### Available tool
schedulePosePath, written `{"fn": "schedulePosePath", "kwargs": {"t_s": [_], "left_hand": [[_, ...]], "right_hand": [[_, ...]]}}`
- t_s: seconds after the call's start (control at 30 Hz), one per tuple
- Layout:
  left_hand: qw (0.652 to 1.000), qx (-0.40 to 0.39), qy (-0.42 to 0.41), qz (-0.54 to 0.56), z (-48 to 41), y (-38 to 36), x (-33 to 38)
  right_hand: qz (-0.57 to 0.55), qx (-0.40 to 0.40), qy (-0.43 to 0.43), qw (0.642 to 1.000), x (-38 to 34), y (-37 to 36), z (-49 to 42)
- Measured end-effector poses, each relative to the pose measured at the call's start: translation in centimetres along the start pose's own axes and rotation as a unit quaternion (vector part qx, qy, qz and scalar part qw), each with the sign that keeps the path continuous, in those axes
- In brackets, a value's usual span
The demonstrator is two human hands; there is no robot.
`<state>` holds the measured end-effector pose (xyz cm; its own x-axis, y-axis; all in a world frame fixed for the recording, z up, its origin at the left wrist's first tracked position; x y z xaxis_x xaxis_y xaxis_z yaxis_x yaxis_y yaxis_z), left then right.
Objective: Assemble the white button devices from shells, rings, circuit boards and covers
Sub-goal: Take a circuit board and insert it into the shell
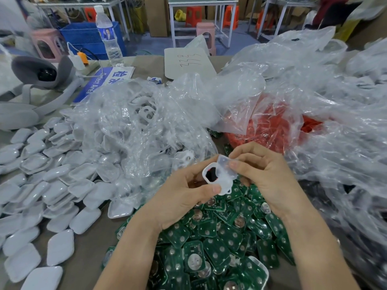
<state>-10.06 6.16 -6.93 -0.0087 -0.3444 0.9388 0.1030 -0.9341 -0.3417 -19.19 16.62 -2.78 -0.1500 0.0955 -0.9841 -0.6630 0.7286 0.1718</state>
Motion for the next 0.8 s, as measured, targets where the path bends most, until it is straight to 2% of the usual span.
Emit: {"fn": "schedulePosePath", "kwargs": {"t_s": [0.23, 0.37, 0.6, 0.8], "left_hand": [[0.997, -0.033, -0.003, 0.075, 0.2, -0.8, 0.5], [0.997, -0.021, 0.015, 0.076, 0.3, -0.7, 0.2], [0.991, -0.054, 0.043, 0.119, 0.4, -1.5, 0.1], [0.991, -0.055, 0.046, 0.115, 0.5, -1.5, 0.3]], "right_hand": [[0.016, 0.007, 0.001, 1.0, 0.3, 0.5, 0.0], [-0.023, -0.006, 0.012, 1.0, 0.1, 0.5, 0.0], [-0.016, -0.011, 0.036, 0.999, -0.1, 0.2, 0.1], [-0.032, -0.009, 0.028, 0.999, 0.1, 0.4, 0.0]]}}
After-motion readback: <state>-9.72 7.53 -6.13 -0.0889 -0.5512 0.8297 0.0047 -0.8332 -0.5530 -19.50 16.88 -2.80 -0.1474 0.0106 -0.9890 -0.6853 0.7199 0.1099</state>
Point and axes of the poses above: each hand's wrist, its own z-axis away from the middle knuckle, its own y-axis out of the back of the hand, x = y × z, the point moved 8 cm from there along -z, towards the middle knuckle, and after that the axes turned 9 degrees about z, right-handed, at the moved point
